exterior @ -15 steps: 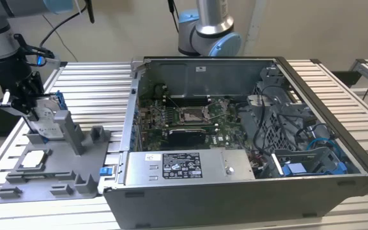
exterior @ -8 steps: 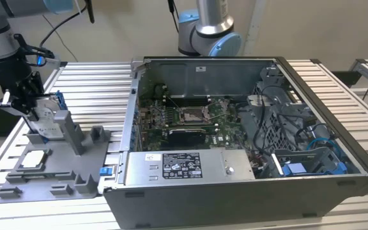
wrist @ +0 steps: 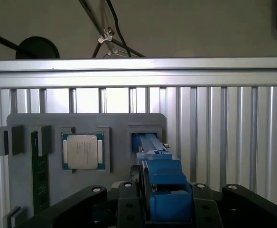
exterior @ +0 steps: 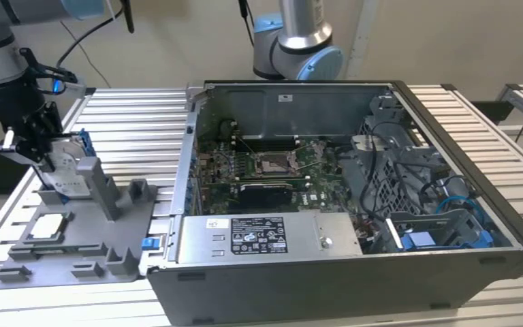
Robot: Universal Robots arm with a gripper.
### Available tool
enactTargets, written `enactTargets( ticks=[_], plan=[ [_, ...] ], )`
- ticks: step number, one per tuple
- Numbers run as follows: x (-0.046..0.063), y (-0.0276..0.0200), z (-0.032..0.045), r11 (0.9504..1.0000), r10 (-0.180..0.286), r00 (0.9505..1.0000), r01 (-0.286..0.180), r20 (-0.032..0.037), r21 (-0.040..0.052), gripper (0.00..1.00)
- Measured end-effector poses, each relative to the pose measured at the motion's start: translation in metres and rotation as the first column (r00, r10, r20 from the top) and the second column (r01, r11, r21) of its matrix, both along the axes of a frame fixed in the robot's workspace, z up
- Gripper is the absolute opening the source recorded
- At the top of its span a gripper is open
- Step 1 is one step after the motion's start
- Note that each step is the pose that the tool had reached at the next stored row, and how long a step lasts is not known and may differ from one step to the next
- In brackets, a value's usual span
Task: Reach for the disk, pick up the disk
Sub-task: 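Pick up the disk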
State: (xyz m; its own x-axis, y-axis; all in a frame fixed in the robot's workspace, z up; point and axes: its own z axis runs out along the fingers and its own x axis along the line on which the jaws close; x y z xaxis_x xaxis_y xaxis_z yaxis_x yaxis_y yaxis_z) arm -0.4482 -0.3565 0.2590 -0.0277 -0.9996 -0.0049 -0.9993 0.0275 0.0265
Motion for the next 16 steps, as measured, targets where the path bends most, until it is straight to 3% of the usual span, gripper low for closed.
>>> enactTargets(
  ticks=[2, 3, 7, 12, 16],
  plan=[
    [0.0000, 0.0003, 0.0000, 0.9999, 0.000, 1.0000, 0.000, 0.0004, 0.0169, 0.00],
    [0.0000, 0.0003, 0.0001, 0.9998, 0.000, 1.0000, 0.000, 0.0004, 0.0176, 0.00],
    [0.0000, 0.0002, 0.0007, 0.9999, 0.000, 1.0000, 0.000, 0.0007, 0.0120, 0.00],
    [0.0000, 0.0003, 0.0010, 0.9999, 0.000, 1.0000, 0.000, 0.0004, 0.0156, 0.00],
    [0.0000, 0.0002, 0.0011, 1.0000, 0.000, 1.0000, 0.000, 0.0003, 0.0083, 0.00]
  ],
)
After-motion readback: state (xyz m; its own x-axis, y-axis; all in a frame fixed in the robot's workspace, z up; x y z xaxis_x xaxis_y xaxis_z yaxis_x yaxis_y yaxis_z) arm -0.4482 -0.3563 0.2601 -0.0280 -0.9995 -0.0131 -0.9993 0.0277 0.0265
